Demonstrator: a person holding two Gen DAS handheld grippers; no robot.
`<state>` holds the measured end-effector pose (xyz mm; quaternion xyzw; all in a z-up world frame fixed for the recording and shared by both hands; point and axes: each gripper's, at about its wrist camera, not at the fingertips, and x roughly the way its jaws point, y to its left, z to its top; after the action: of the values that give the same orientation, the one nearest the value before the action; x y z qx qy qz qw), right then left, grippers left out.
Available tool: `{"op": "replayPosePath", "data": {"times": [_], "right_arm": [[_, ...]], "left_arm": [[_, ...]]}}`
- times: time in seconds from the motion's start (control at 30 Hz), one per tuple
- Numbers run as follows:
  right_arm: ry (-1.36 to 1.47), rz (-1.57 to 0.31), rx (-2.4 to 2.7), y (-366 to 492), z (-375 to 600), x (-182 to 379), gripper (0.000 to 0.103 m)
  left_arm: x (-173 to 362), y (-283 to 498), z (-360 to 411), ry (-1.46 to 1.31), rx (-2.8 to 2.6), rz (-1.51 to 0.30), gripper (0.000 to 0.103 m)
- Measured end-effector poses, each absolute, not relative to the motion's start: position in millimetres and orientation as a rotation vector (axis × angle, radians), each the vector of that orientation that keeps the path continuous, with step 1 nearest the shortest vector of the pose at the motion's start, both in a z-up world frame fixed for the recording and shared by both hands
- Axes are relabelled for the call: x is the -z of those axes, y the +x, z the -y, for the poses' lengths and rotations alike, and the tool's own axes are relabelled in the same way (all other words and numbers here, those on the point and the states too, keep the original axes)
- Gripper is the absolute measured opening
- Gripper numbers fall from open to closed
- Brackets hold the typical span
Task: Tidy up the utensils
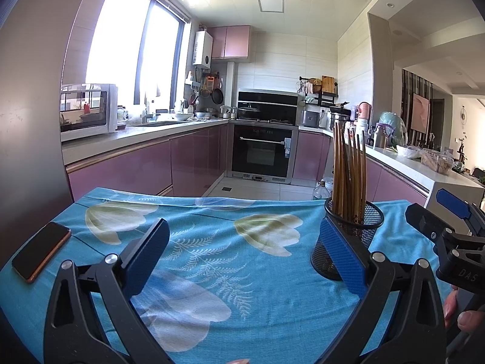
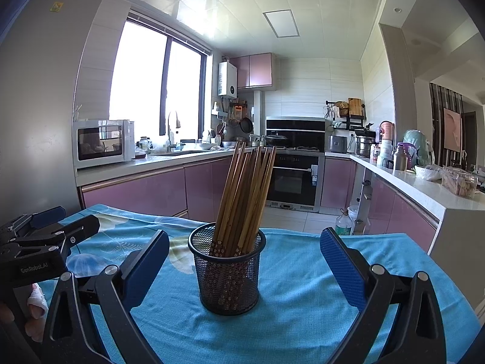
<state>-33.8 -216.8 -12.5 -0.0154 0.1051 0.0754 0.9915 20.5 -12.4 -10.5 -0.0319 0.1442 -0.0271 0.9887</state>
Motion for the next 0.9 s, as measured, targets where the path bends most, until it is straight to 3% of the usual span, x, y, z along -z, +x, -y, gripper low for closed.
{"op": "replayPosePath", "data": {"times": [0.9], "right_arm": [[-0.022, -0.206, -0.144, -33.5, 215.6, 14.6, 0.096]], "left_arm": [[10.6, 20.7, 12.9, -0.063, 0.056, -0.290, 0.098]]}}
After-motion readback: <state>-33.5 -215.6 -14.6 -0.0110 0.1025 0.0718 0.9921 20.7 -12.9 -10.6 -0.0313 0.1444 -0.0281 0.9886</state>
